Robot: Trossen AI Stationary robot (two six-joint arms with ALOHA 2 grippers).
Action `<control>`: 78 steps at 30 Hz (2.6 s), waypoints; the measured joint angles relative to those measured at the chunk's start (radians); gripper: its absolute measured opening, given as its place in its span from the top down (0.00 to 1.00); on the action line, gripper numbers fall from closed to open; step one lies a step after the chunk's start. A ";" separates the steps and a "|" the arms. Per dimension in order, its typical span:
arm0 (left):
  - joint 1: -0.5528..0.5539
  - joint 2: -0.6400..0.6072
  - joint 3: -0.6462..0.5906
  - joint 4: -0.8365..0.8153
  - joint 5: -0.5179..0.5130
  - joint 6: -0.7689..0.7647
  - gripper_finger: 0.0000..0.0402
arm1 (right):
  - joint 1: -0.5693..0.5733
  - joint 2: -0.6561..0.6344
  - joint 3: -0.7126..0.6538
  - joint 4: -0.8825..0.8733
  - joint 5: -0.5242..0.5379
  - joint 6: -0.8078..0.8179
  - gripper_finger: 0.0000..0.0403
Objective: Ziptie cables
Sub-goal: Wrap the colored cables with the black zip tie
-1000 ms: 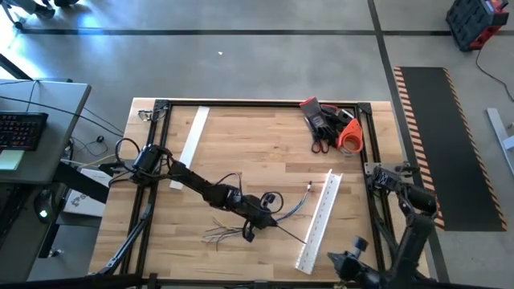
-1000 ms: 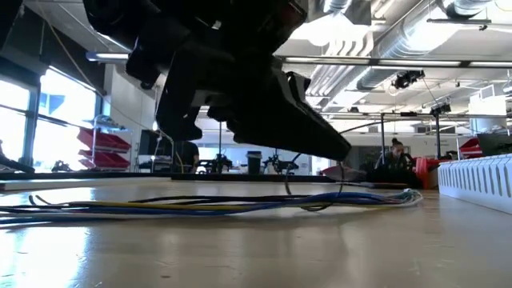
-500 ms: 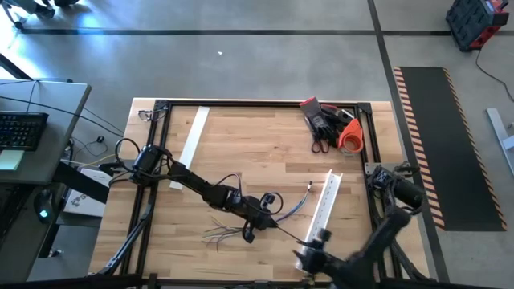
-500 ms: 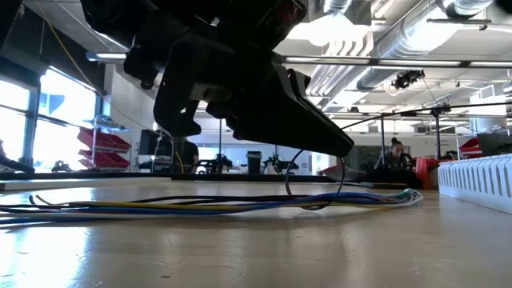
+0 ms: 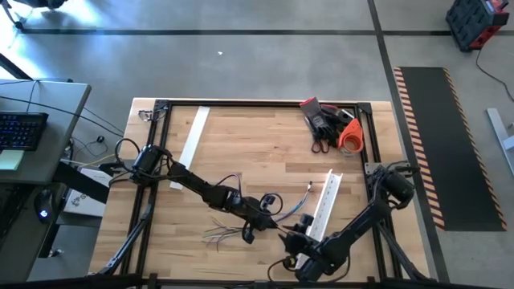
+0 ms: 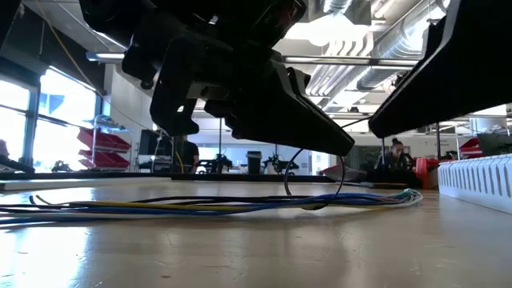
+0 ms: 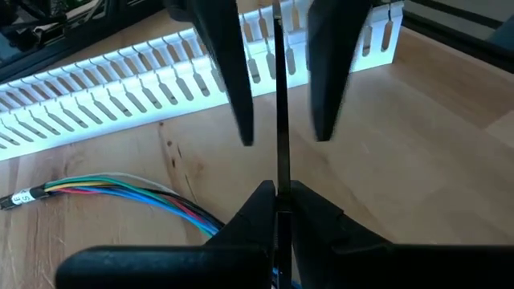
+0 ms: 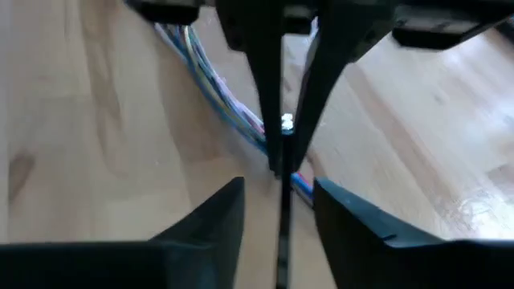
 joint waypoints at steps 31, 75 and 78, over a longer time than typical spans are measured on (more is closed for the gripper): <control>0.010 0.006 0.006 0.020 -0.042 0.086 0.98 | 0.259 -0.013 0.360 -0.753 -0.194 0.492 1.00; -0.045 -0.073 -0.020 -0.211 -0.251 -0.171 0.61 | 0.033 -0.012 0.203 -0.420 -0.221 0.145 0.57; -0.036 -0.048 -0.020 -0.185 -0.246 -0.170 0.61 | -0.035 -0.012 0.129 -0.283 -0.236 0.073 0.57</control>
